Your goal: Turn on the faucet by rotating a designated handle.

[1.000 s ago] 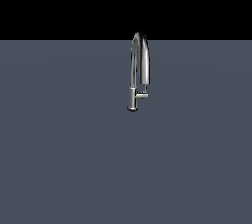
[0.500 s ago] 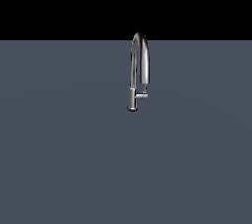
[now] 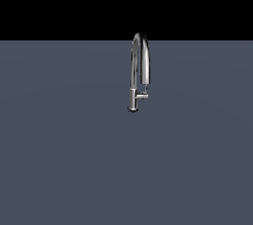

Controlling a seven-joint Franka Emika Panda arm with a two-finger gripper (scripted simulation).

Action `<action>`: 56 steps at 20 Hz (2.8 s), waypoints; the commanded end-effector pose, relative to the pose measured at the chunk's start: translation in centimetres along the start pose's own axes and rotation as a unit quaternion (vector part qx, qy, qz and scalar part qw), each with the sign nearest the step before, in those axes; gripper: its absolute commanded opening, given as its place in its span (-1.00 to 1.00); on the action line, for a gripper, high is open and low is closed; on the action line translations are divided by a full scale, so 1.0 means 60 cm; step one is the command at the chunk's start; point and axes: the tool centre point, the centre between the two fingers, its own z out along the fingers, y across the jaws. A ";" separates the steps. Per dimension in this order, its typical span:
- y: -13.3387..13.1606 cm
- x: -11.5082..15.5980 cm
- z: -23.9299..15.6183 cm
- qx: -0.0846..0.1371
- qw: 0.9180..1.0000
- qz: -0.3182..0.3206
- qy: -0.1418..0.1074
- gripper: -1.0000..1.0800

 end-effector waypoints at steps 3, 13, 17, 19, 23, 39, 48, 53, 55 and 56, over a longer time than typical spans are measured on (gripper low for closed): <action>-0.002 0.046 0.005 0.026 0.999 0.027 -0.030 -1.00; 0.003 0.147 0.027 0.085 0.988 0.087 -0.098 -1.00; 0.007 0.187 0.040 0.109 0.980 0.111 -0.125 -1.00; 0.010 0.206 0.047 0.121 0.975 0.123 -0.139 -1.00; 0.016 0.245 0.064 0.145 0.964 0.147 -0.166 -1.00; 0.052 0.387 0.157 0.241 0.898 0.242 -0.276 -1.00; 0.076 0.456 0.230 0.296 0.843 0.296 -0.337 -1.00; 0.089 0.490 0.278 0.326 0.806 0.327 -0.371 -1.00; 0.094 0.504 0.299 0.339 0.789 0.339 -0.385 -1.00; 0.096 0.510 0.311 0.345 0.780 0.345 -0.392 -1.00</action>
